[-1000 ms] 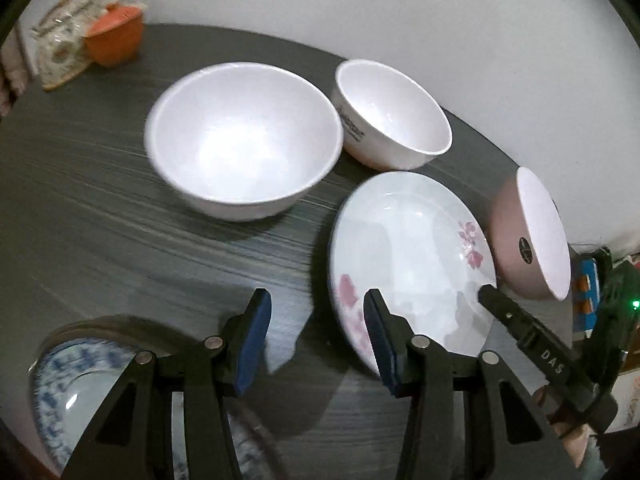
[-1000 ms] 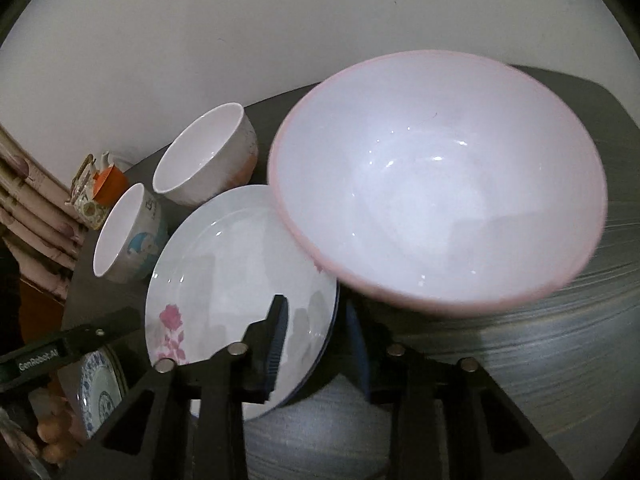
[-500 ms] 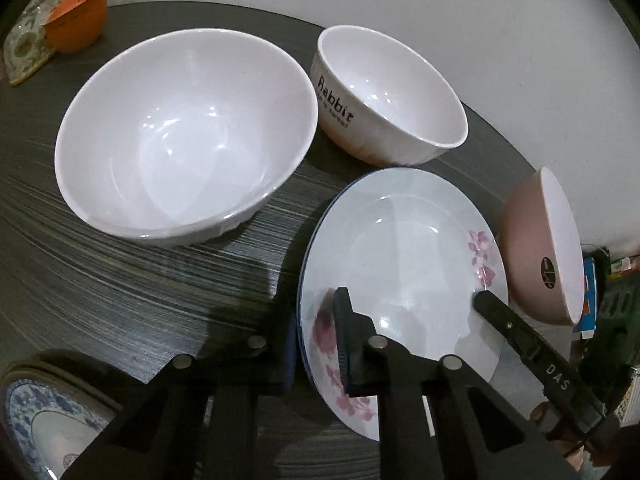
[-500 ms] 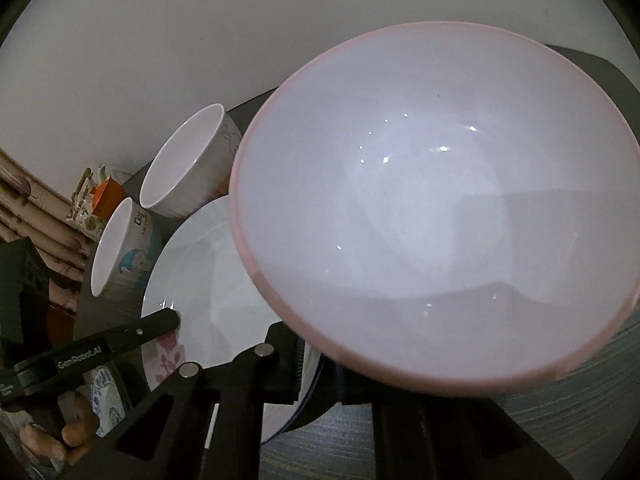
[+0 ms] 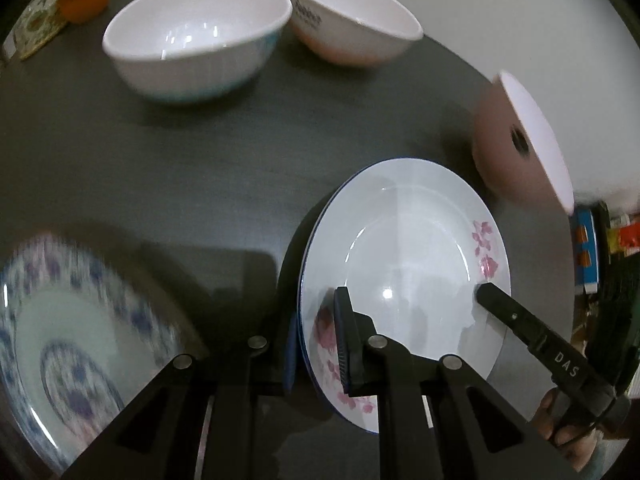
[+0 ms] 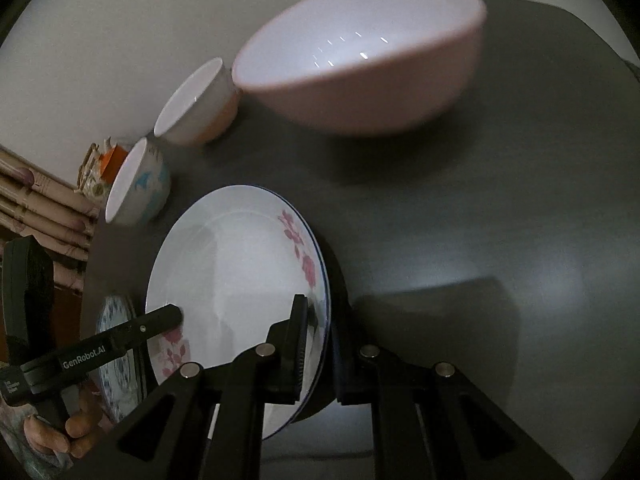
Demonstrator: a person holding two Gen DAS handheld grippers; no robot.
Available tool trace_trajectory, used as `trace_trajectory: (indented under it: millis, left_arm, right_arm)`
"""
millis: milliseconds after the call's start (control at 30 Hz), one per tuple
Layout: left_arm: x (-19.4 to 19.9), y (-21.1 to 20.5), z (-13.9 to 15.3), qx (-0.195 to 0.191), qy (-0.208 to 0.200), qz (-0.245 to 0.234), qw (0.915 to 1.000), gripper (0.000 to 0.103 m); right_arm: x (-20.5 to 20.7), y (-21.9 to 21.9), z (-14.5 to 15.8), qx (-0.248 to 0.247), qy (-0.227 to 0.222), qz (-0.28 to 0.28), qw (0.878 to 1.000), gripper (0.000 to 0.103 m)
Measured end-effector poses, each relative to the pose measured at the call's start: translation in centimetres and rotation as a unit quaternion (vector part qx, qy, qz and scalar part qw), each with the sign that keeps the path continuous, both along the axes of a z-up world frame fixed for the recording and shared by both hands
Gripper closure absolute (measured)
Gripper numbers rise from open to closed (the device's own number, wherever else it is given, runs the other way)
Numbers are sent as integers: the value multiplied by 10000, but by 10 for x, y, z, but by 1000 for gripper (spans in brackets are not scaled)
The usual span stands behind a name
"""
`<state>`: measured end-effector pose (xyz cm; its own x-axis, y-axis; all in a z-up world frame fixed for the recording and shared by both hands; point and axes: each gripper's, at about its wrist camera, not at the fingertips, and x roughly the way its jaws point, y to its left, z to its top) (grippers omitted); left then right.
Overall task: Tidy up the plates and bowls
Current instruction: 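Lift the white pink-flowered plate with the left tool, then carry and lower the white plate onto the blue-and-white plate stack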
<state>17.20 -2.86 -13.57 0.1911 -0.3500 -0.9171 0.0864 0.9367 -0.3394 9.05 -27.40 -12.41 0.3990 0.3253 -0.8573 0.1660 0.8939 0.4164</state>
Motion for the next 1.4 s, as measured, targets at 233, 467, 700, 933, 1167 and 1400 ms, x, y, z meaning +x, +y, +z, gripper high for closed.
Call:
trace_trajectory:
  millis: [233, 467, 700, 933, 1167, 1400]
  left_arm:
    - [-41, -1, -3, 51, 169, -181, 9997, 89]
    - [-59, -3, -5, 57, 274, -335, 9990, 89]
    - [-69, 15, -6, 32, 245, -359, 9990, 88]
    - [-90, -12, -5, 85, 180, -333, 9992, 87]
    - [-94, -21, -4, 281, 29, -350, 9990, 82]
    - [-97, -27, -5, 344, -37, -340, 9988, 84]
  right_arm:
    - [-48, 5, 1, 9, 384, 77, 9992, 92]
    - [-68, 12, -1, 33, 533, 197, 9984, 92]
    - [-68, 10, -1, 13, 498, 269, 9984, 91]
    - [-66, 9, 0, 16, 451, 314, 9985, 90]
    - [-64, 9, 1, 6, 436, 344, 9985, 90]
    - [-64, 9, 0, 0, 397, 338, 9986, 92]
